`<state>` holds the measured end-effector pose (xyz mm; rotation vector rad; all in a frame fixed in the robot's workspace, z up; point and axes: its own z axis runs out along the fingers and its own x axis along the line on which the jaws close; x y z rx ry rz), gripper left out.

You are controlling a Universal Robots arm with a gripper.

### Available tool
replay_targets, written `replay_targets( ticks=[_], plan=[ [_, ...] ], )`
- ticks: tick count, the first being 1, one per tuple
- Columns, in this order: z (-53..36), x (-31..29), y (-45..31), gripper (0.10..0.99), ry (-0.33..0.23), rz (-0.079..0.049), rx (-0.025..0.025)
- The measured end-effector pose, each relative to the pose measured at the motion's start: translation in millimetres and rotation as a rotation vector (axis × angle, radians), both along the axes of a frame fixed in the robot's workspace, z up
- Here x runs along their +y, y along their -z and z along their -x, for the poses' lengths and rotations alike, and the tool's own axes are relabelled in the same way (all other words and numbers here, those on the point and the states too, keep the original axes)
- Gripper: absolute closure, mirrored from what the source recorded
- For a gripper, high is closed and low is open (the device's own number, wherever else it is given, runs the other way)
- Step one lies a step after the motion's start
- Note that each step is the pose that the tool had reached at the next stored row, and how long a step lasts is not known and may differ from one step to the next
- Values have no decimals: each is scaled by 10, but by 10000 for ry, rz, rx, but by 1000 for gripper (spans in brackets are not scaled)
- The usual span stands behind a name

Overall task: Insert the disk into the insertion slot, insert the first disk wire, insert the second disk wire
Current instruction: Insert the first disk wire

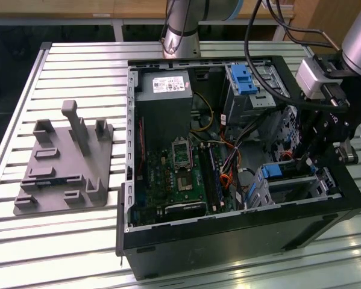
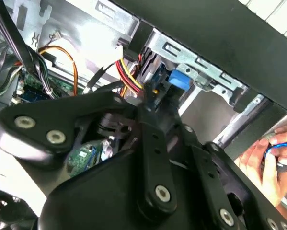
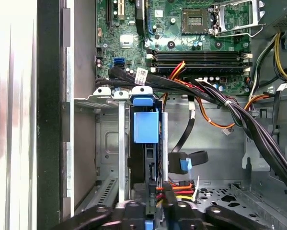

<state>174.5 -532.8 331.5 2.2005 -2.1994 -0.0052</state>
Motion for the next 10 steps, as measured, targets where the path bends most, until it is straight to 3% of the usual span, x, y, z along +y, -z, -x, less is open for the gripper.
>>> replay_targets(
  ticks=[3, 10],
  plan=[
    [0, 6, -107, 725, -1, 1, 0],
    [-2, 60, -426, 725, 14, 7, -1]
  ],
)
